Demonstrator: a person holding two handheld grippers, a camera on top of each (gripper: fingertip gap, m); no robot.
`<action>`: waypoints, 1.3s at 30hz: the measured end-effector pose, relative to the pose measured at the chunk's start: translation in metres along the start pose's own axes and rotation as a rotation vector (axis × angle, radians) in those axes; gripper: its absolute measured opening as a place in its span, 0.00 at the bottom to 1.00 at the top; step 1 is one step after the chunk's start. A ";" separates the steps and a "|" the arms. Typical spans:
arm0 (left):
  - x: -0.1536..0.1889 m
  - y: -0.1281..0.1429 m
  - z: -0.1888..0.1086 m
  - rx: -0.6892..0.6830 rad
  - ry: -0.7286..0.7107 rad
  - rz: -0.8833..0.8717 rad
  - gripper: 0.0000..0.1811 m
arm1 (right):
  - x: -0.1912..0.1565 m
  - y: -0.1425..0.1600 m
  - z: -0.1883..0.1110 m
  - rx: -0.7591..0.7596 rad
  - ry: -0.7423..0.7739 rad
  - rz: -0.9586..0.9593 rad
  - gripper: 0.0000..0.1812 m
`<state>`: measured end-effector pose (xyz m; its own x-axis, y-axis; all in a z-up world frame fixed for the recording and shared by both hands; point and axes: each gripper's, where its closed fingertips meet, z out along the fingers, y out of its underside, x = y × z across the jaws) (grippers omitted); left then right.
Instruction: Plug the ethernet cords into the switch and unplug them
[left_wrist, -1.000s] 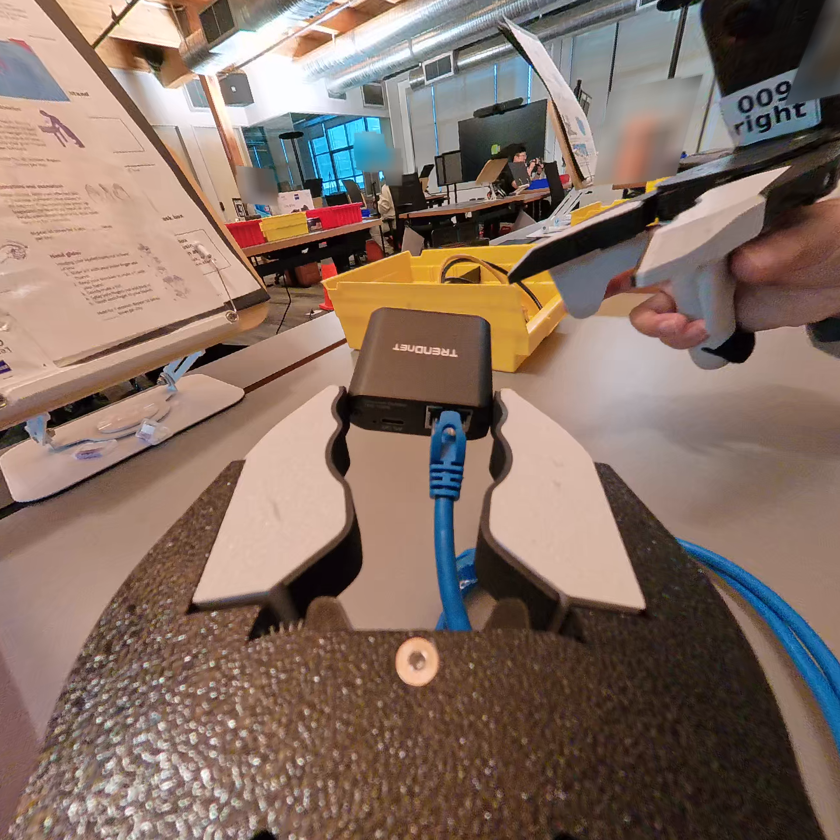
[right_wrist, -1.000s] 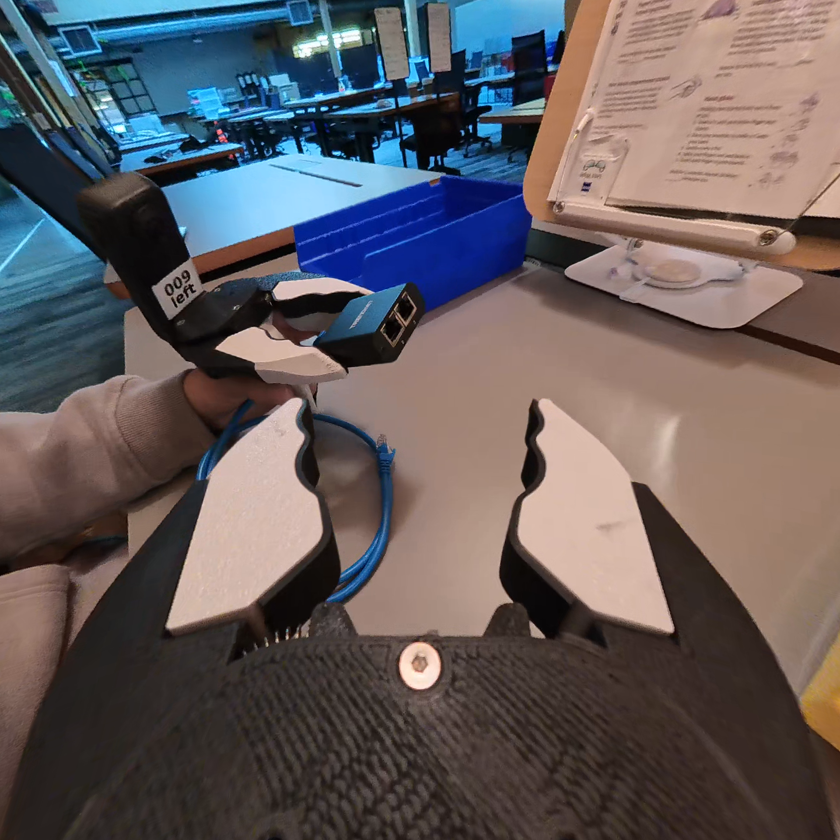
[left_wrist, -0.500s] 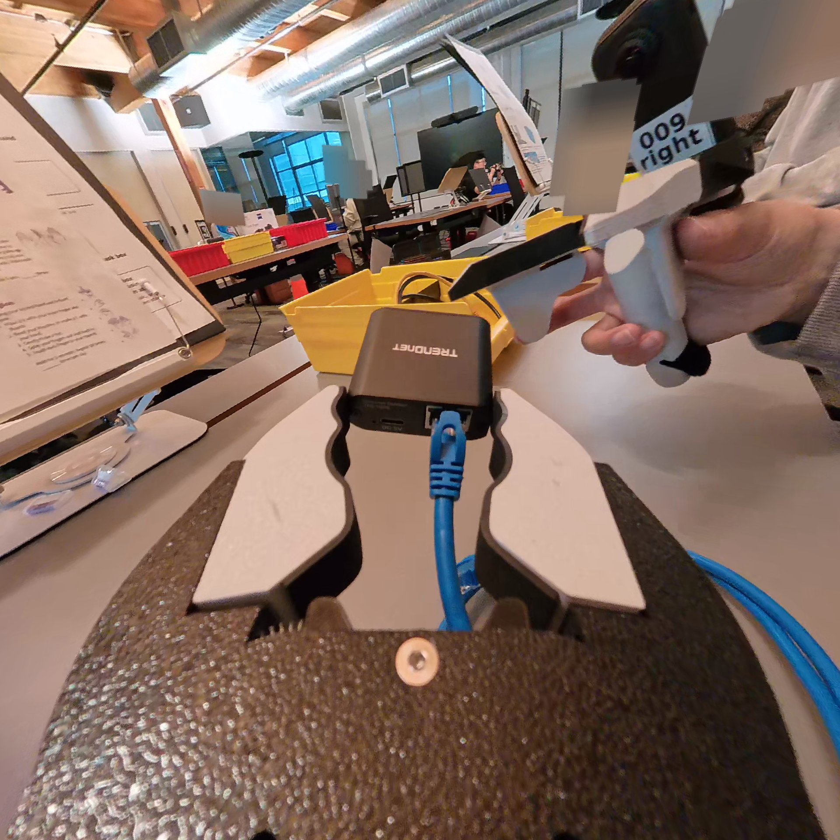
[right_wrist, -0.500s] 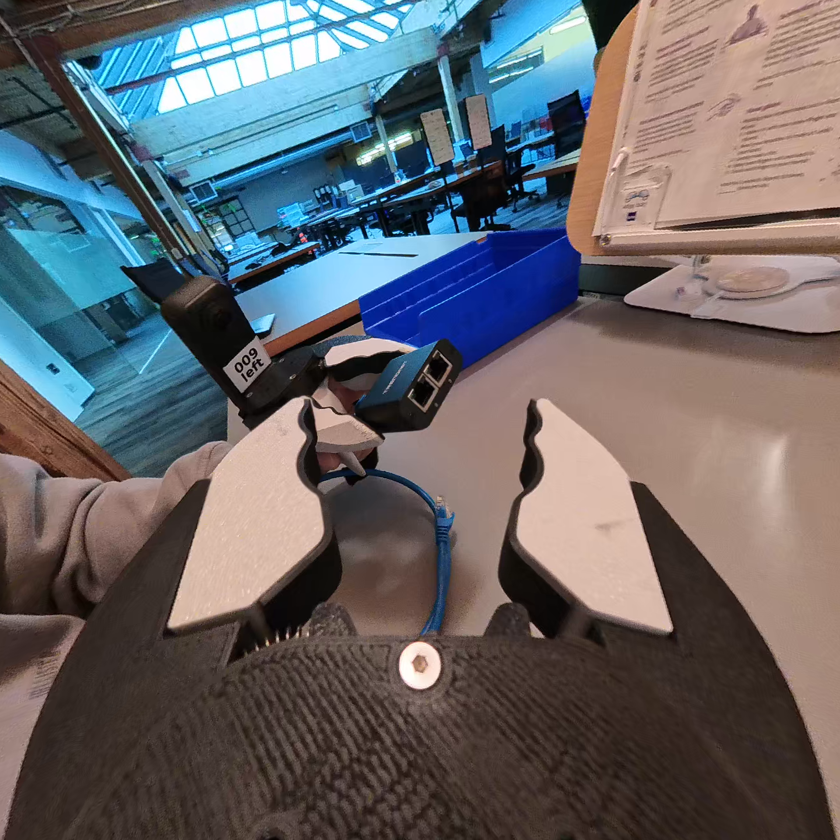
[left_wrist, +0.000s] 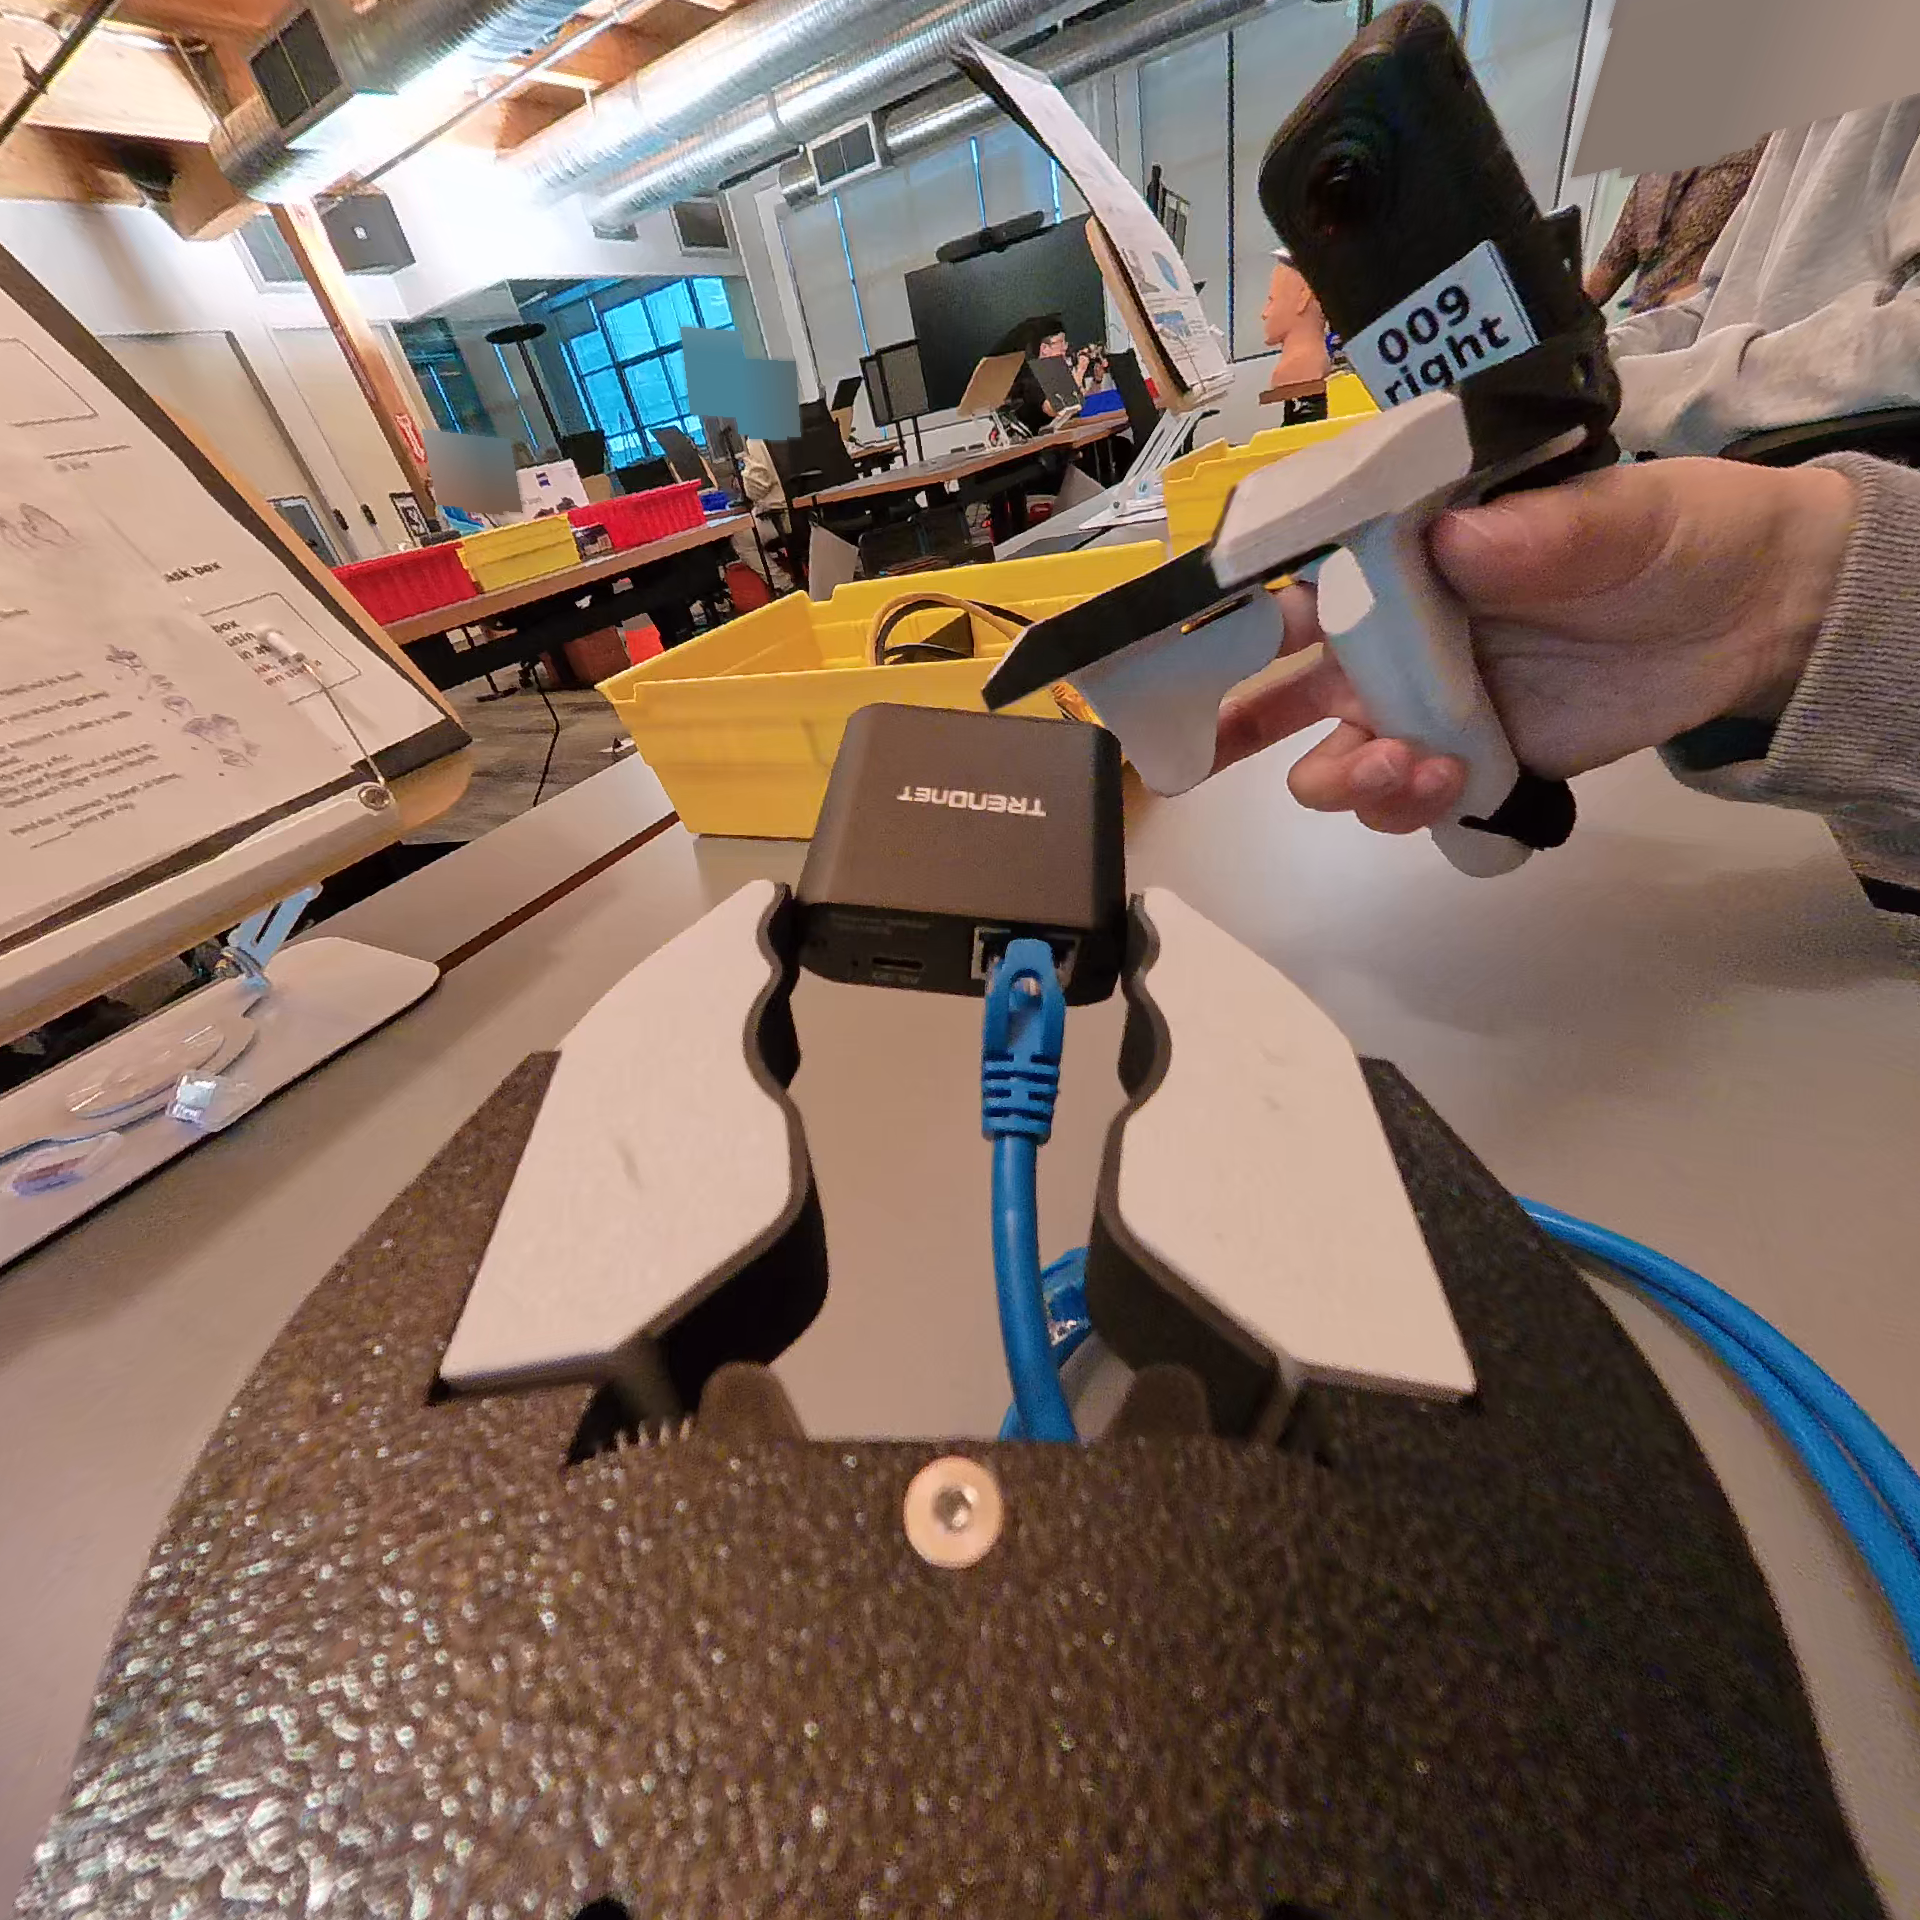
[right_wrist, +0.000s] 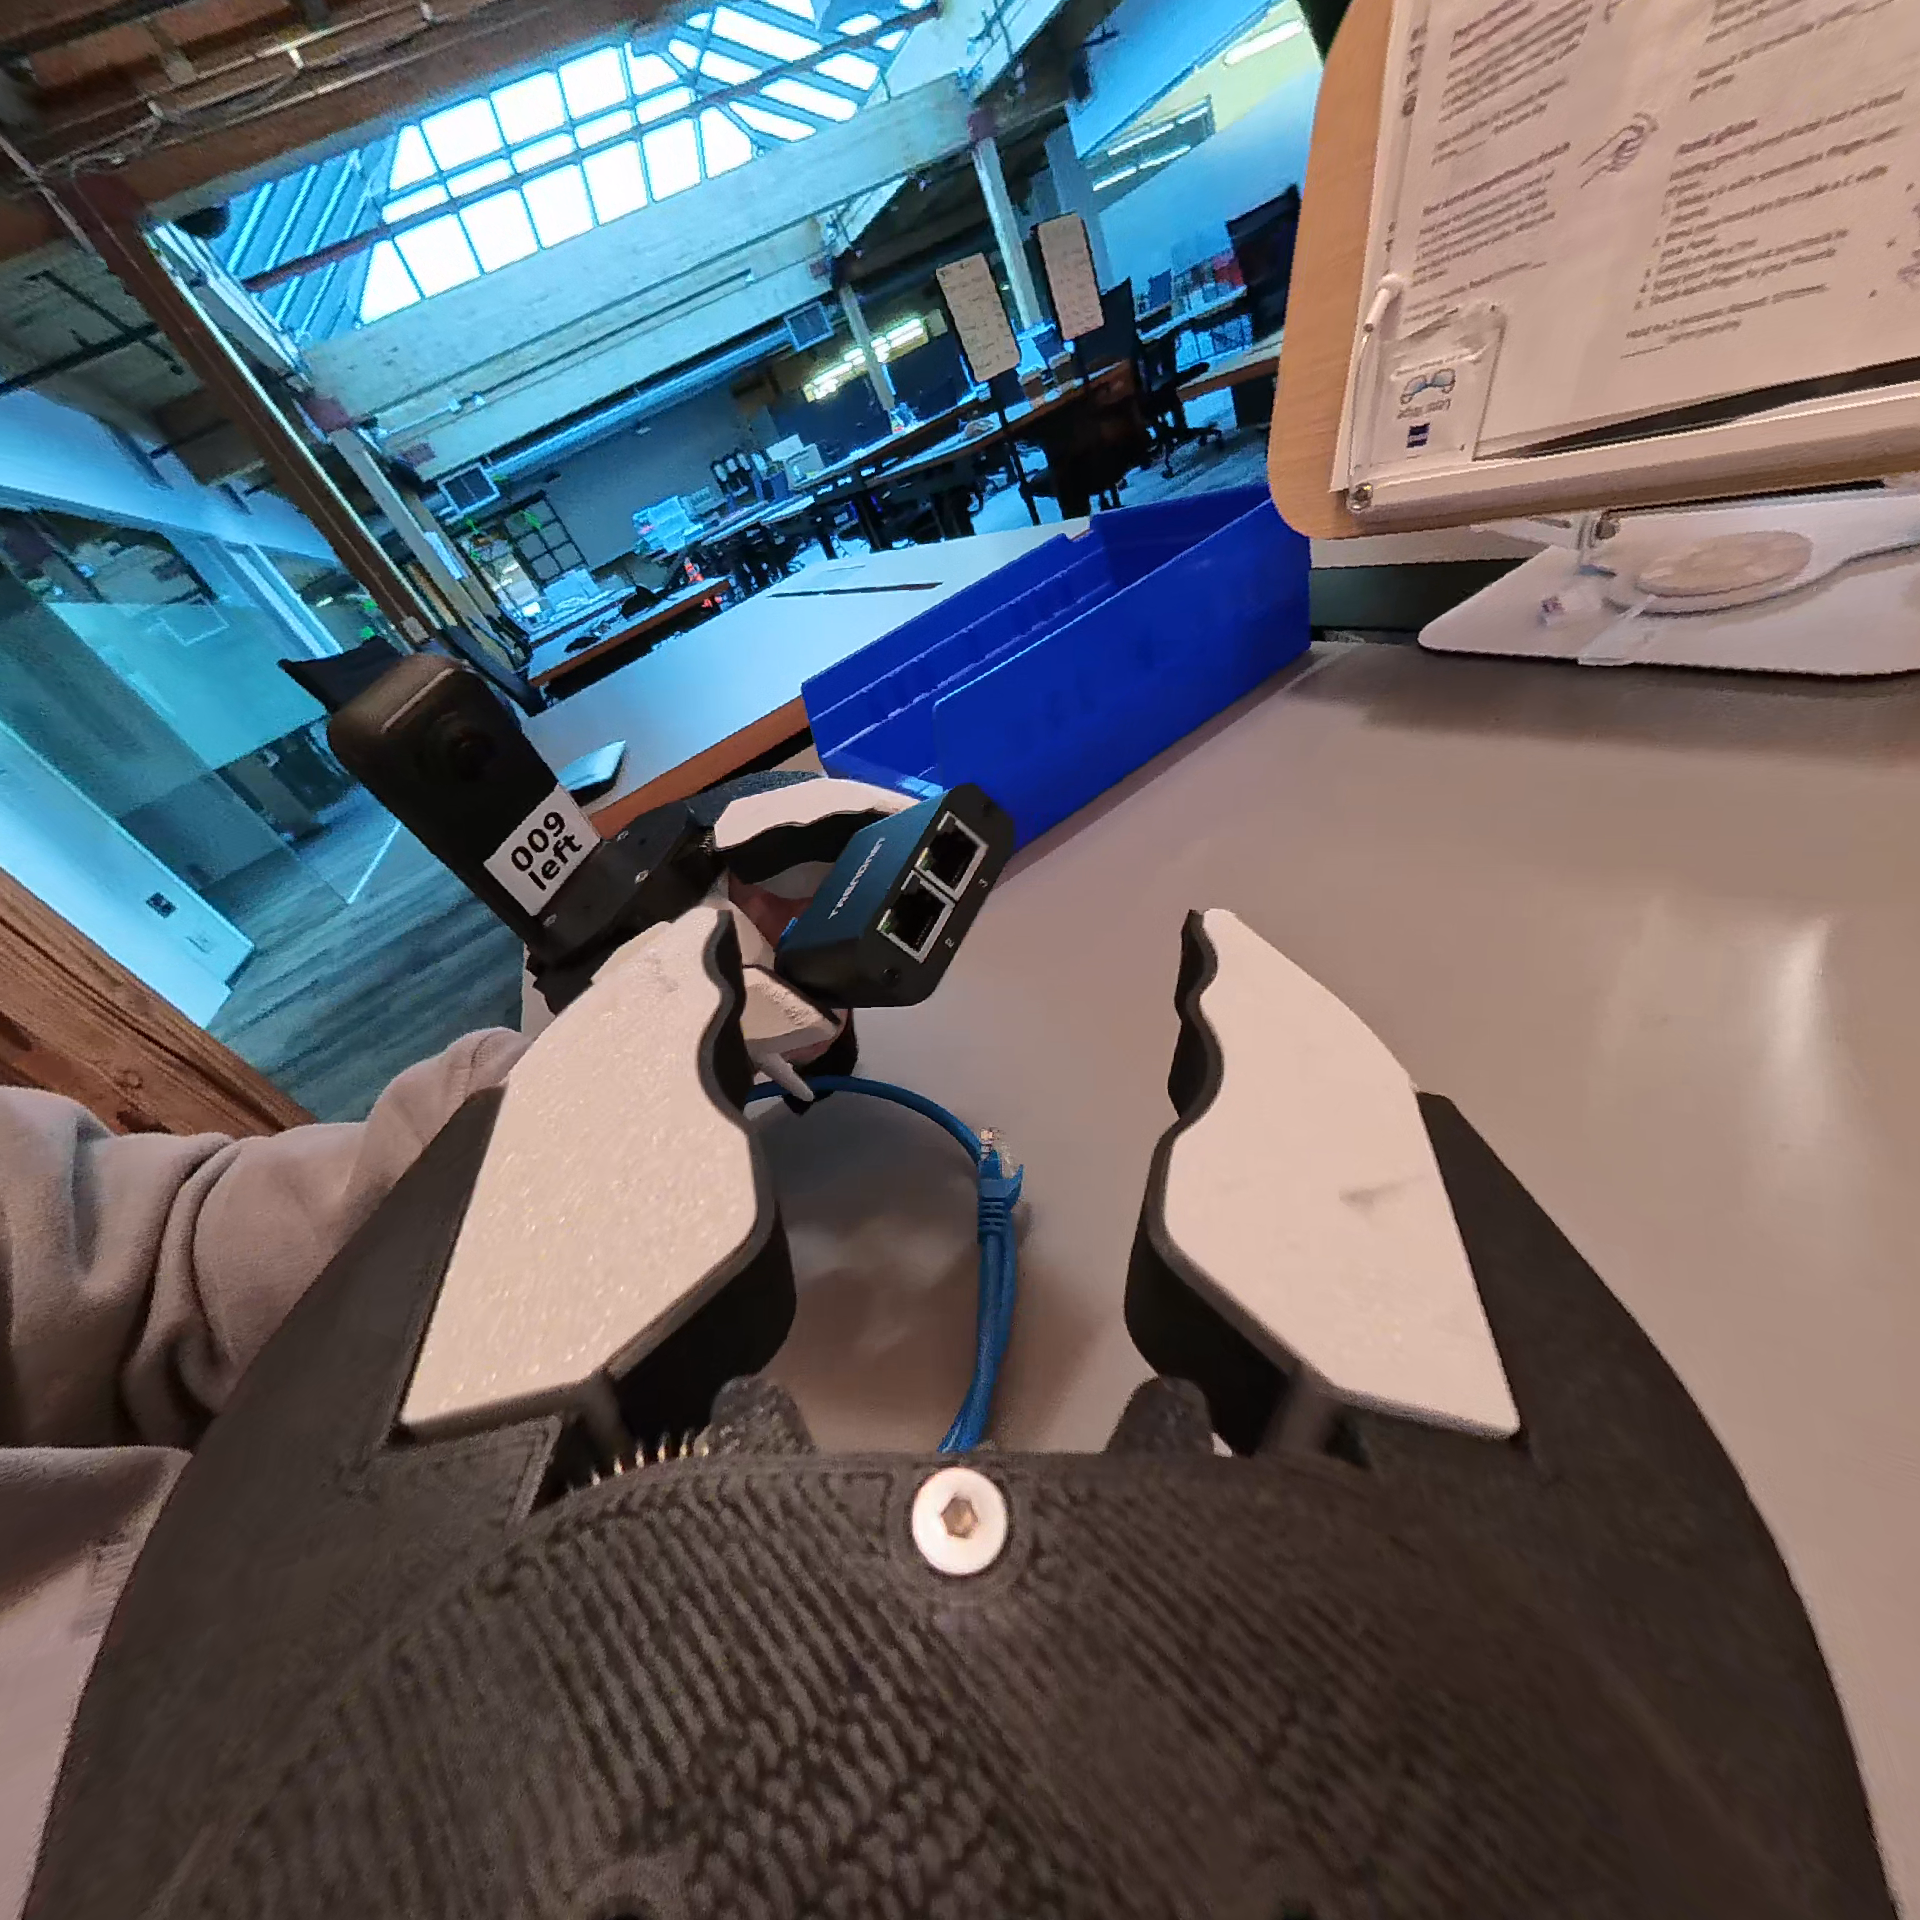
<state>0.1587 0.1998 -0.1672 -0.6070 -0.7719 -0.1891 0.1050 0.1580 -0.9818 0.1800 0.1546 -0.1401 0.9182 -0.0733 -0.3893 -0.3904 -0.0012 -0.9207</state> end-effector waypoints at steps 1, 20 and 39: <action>0.000 0.000 0.000 0.000 0.000 -0.001 0.33 | 0.001 -0.001 -0.001 0.005 0.000 0.009 0.44; 0.006 0.004 0.002 -0.011 0.027 0.034 0.33 | -0.008 0.012 0.010 0.012 -0.131 0.228 0.42; 0.041 -0.025 -0.023 -0.041 0.415 -0.095 0.41 | -0.045 0.042 -0.008 -0.386 -0.554 0.381 0.13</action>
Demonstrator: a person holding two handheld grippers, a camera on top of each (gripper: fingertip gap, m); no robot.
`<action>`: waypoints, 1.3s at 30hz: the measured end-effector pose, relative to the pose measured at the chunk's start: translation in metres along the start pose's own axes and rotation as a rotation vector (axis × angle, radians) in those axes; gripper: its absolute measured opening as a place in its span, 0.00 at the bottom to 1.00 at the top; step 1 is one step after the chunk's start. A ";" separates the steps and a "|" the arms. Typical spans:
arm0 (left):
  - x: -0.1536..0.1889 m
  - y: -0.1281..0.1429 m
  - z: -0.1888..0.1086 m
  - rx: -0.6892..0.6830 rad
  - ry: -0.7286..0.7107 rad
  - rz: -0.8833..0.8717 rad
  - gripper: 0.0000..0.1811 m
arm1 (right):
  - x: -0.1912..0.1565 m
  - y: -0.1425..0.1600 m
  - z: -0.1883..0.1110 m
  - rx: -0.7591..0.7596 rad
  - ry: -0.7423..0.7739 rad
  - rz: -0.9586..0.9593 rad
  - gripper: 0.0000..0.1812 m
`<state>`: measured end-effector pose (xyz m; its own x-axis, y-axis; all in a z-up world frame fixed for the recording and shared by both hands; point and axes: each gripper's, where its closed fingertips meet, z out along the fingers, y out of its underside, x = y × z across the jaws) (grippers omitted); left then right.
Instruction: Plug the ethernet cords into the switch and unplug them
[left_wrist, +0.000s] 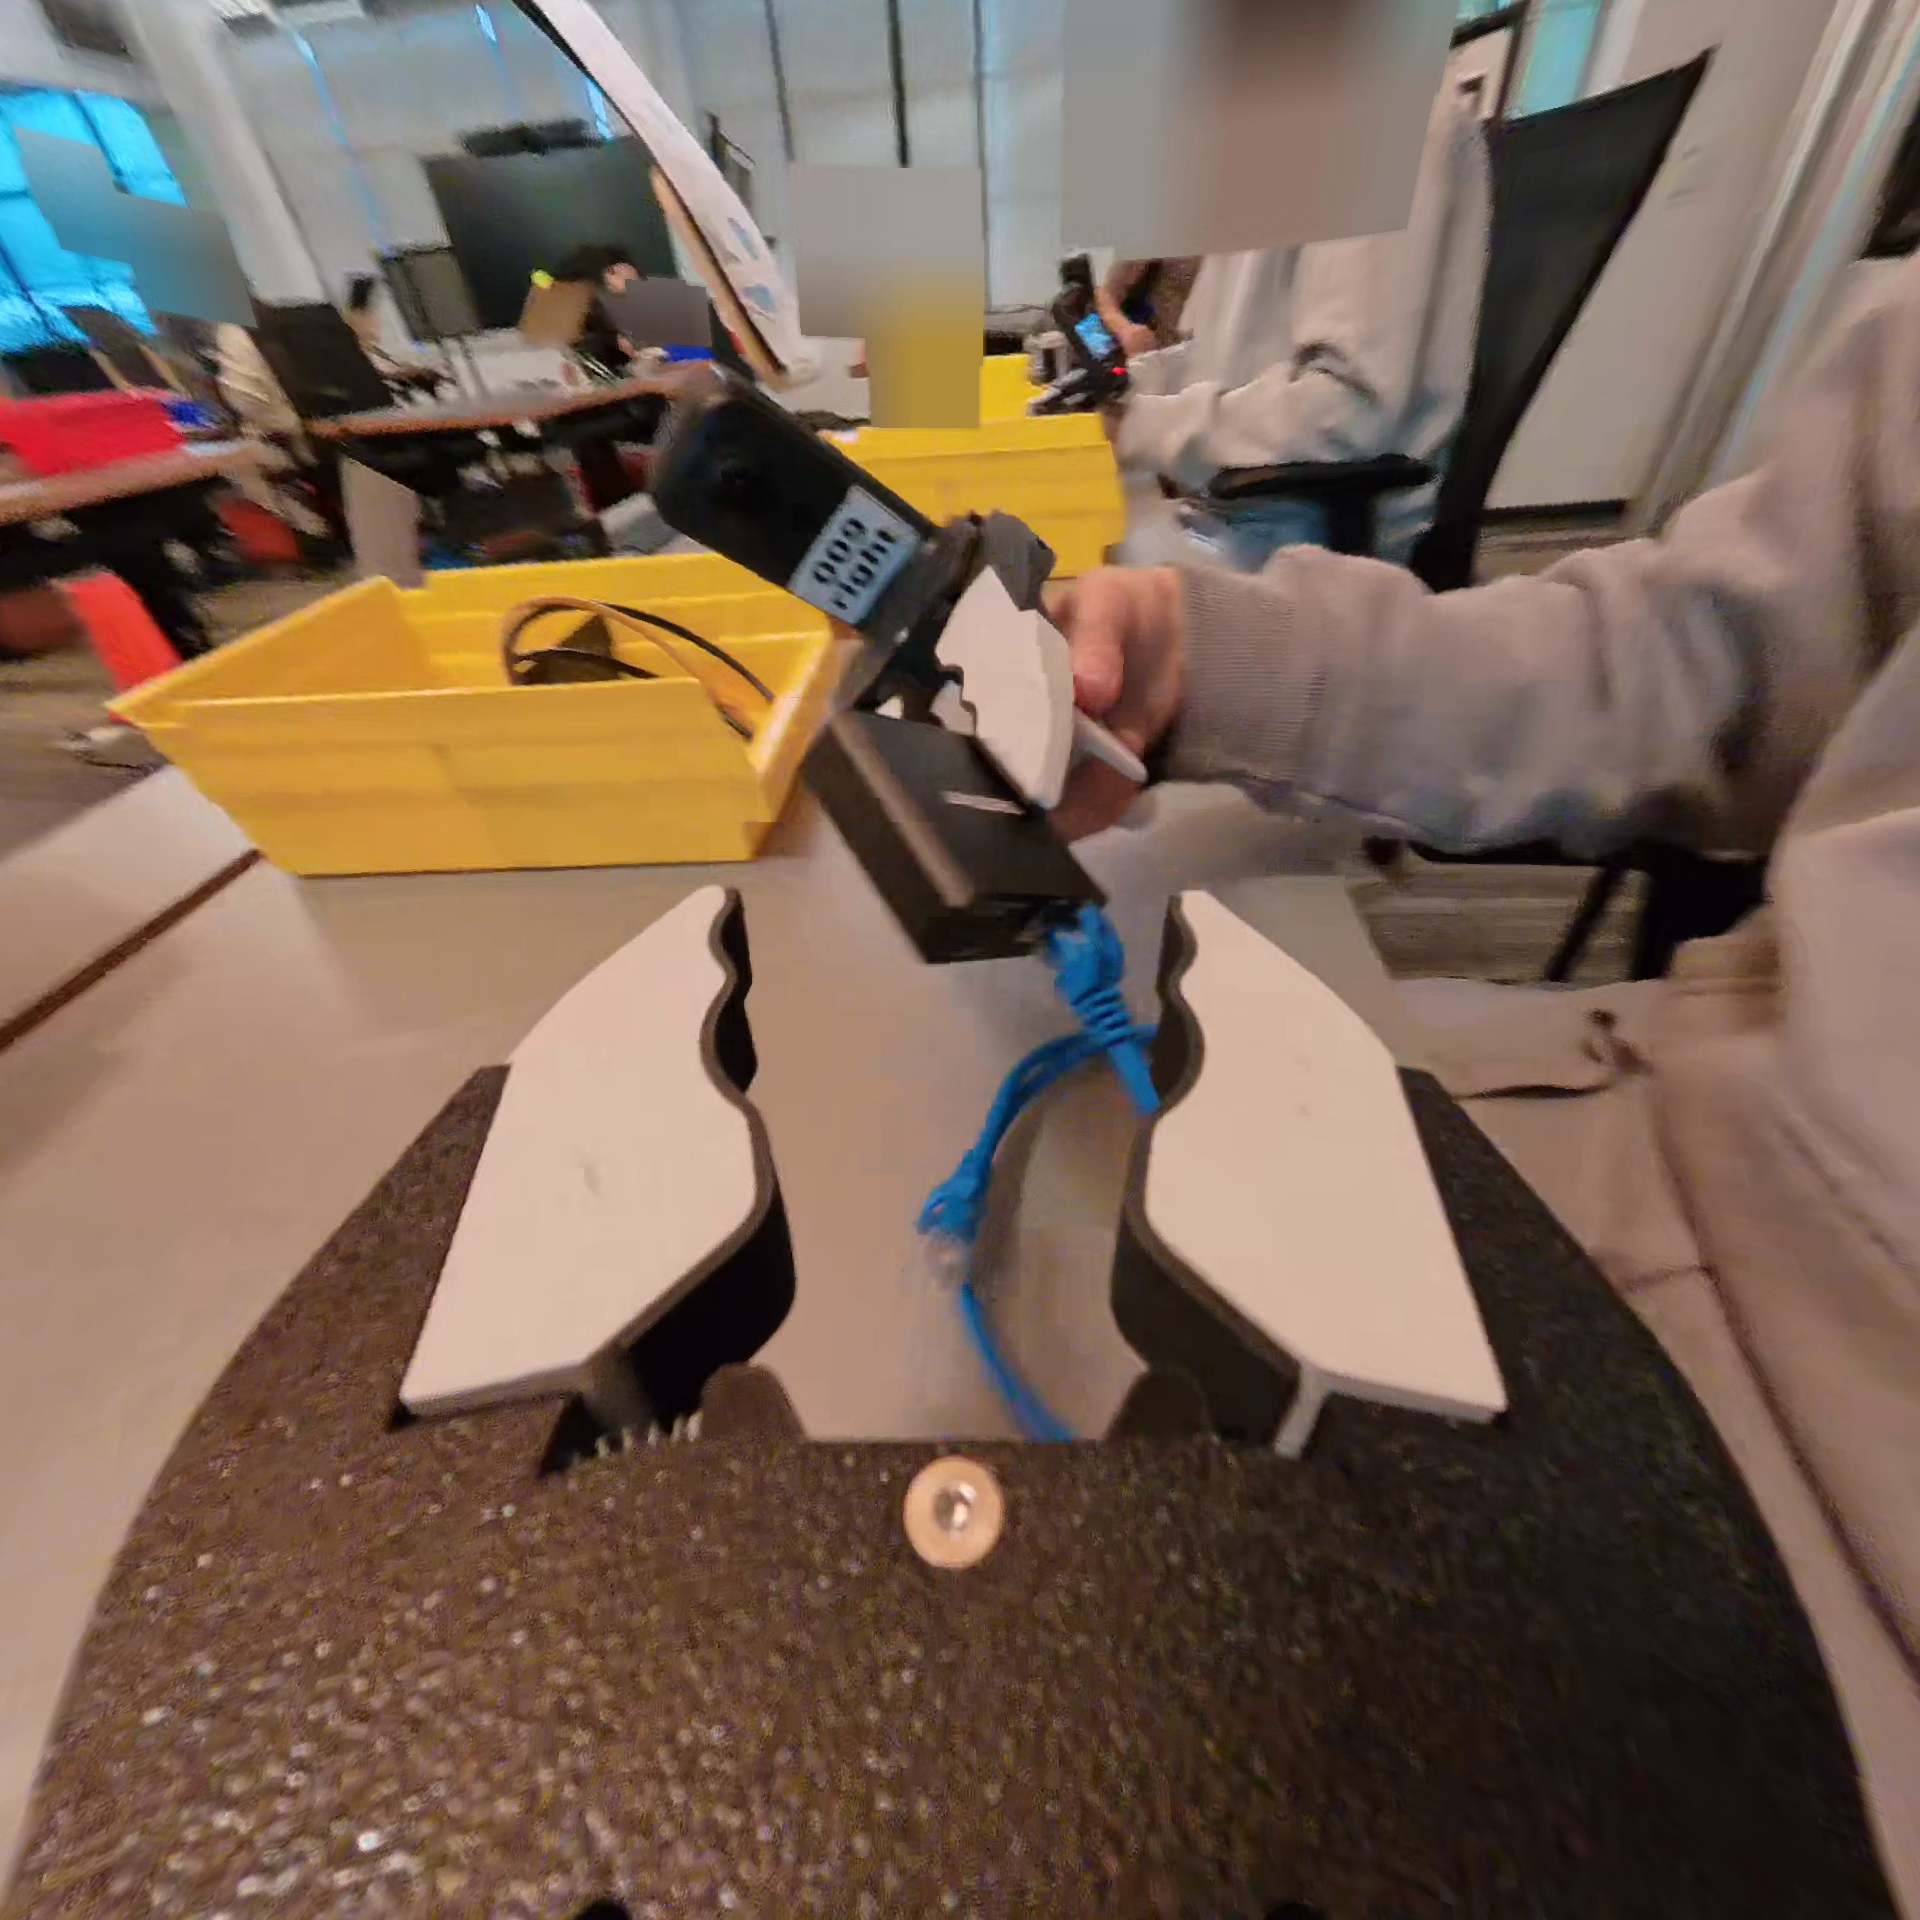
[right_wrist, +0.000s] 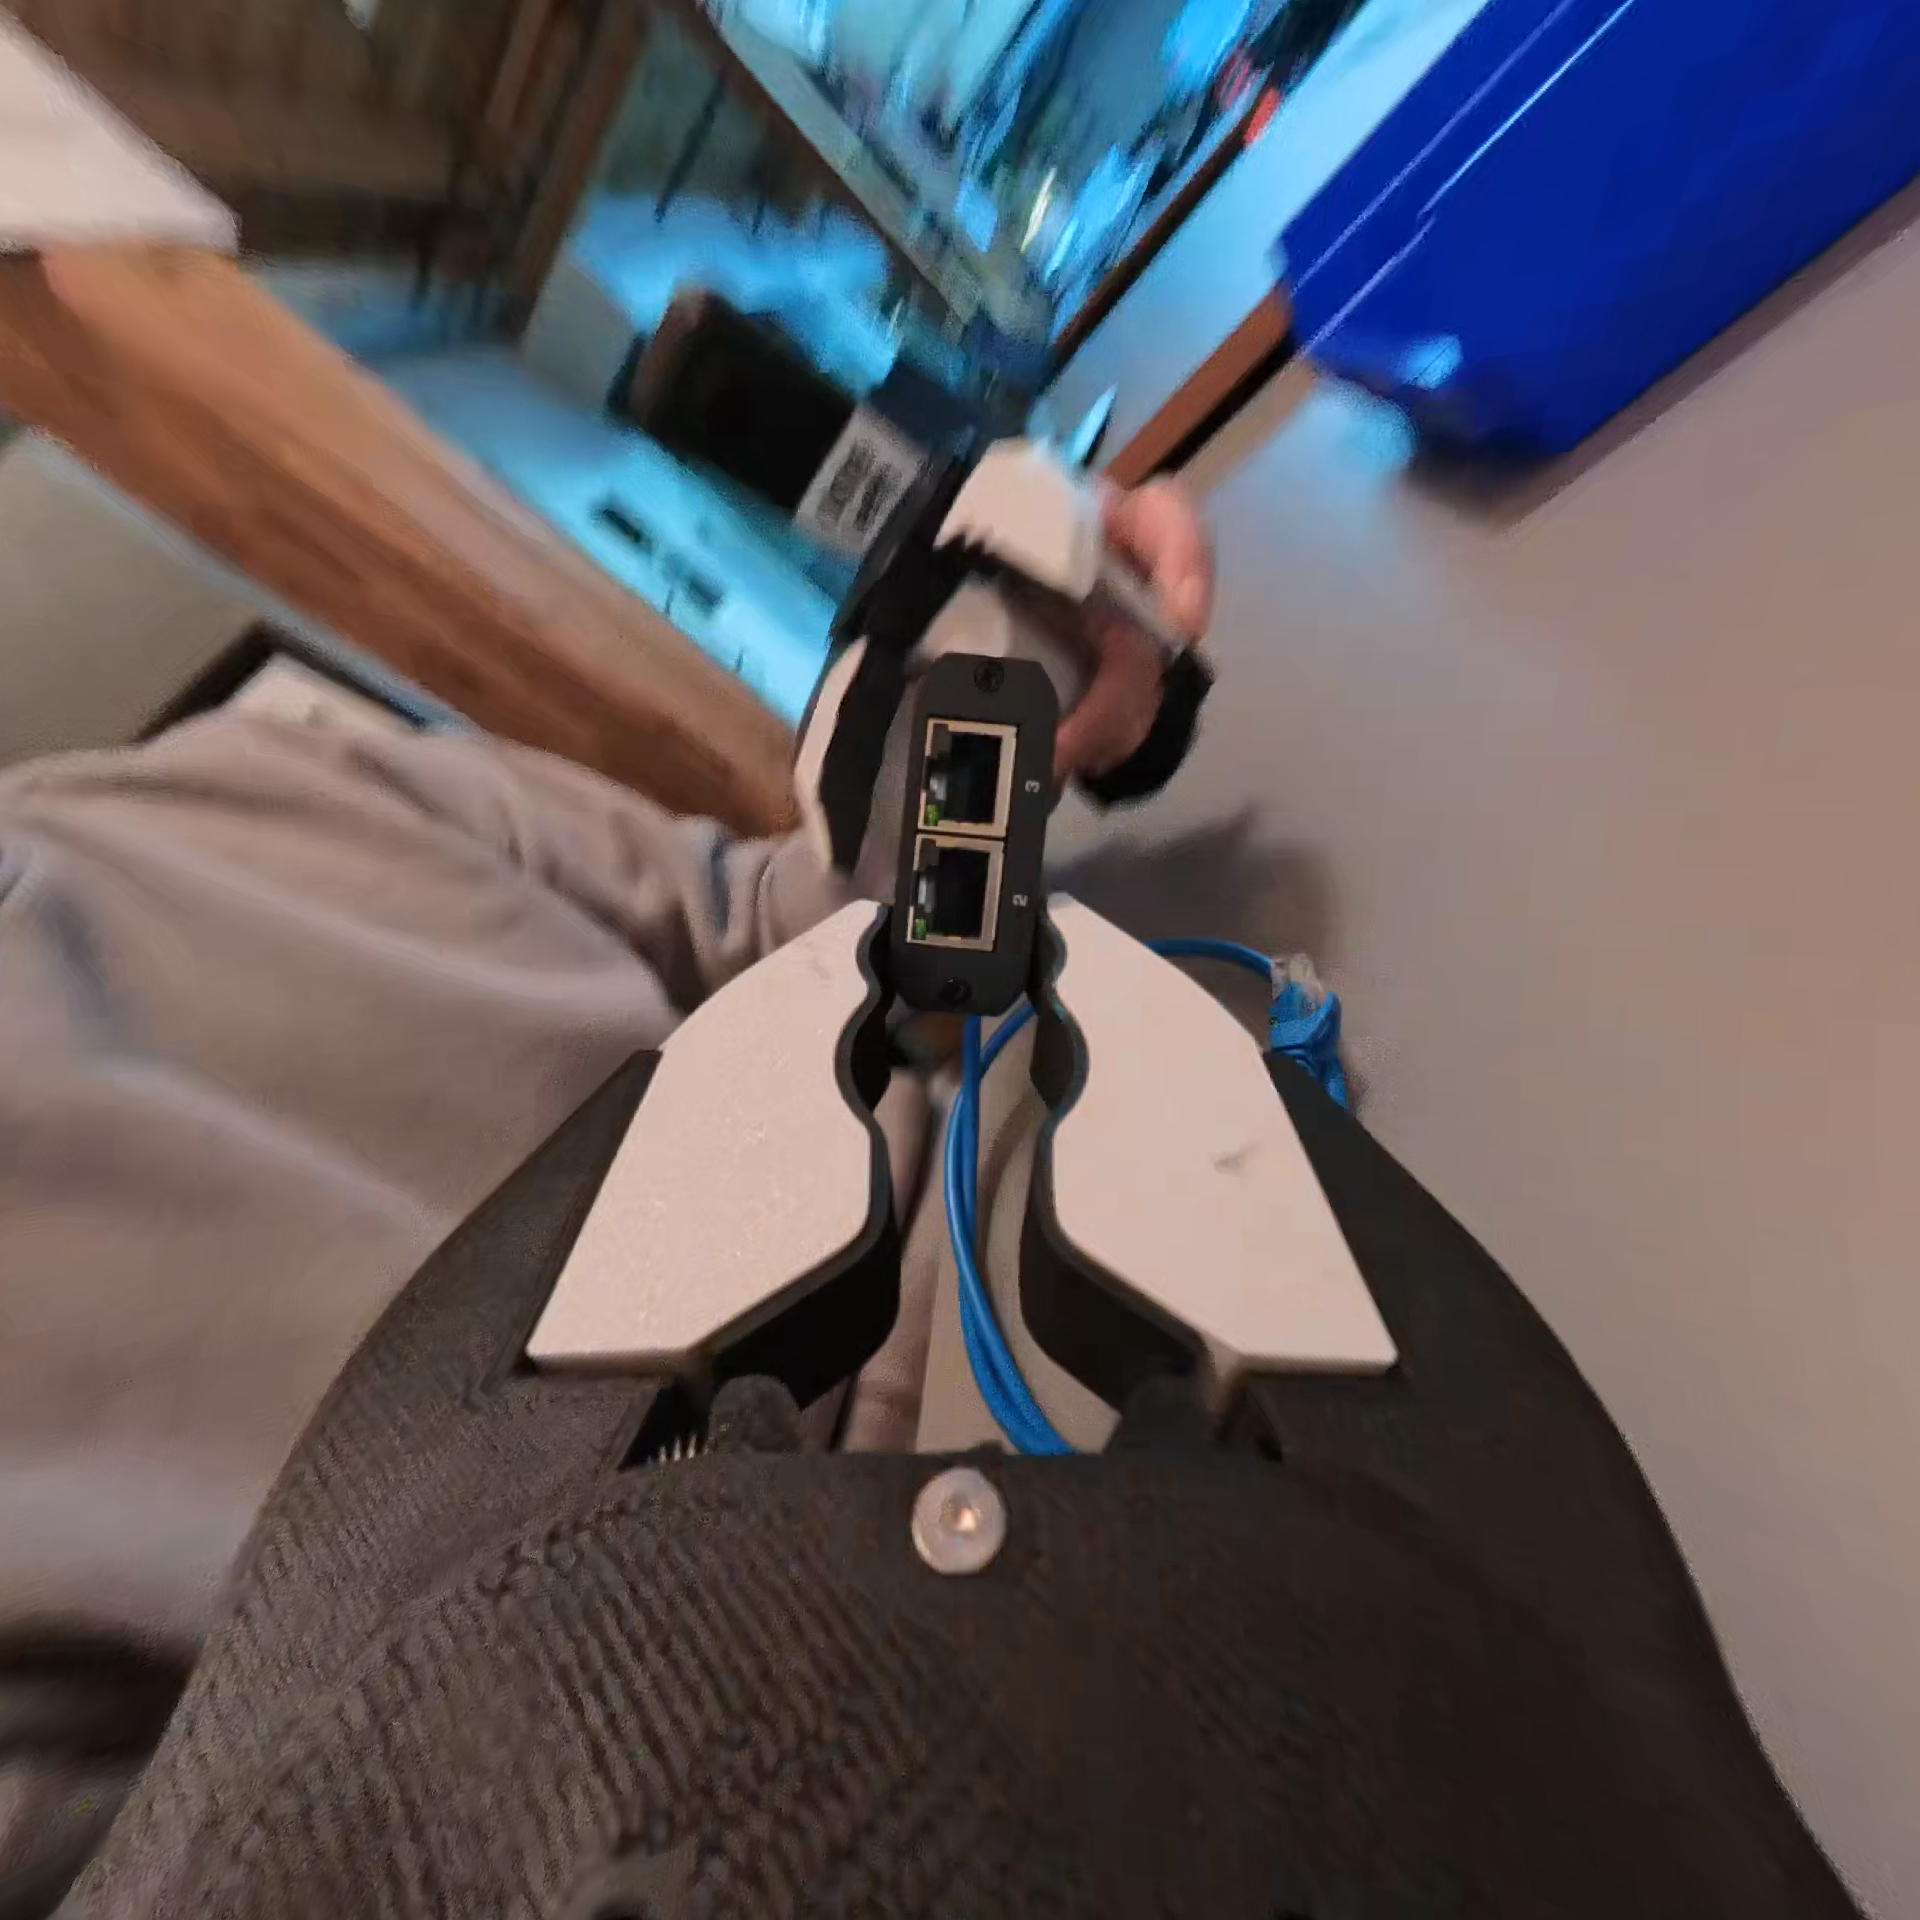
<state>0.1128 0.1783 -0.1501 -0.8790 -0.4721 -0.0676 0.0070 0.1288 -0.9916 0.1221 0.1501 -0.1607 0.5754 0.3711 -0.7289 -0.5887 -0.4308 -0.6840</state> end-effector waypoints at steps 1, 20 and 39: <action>0.003 -0.001 -0.003 -0.012 0.026 -0.003 0.41 | -0.008 0.007 0.002 -0.088 -0.048 -0.014 0.13; -0.067 0.010 -0.035 -0.144 -0.515 0.138 0.33 | 0.020 -0.054 0.024 0.086 0.254 -0.355 0.31; -0.059 -0.009 -0.016 0.029 -0.551 0.108 0.31 | 0.043 -0.042 0.011 0.103 0.760 -0.885 0.07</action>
<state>0.1572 0.2191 -0.1356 -0.4936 -0.8443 -0.2087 0.1035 0.1813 -0.9780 0.1654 0.1935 -0.1637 0.9784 -0.0942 0.1841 0.1643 -0.1865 -0.9686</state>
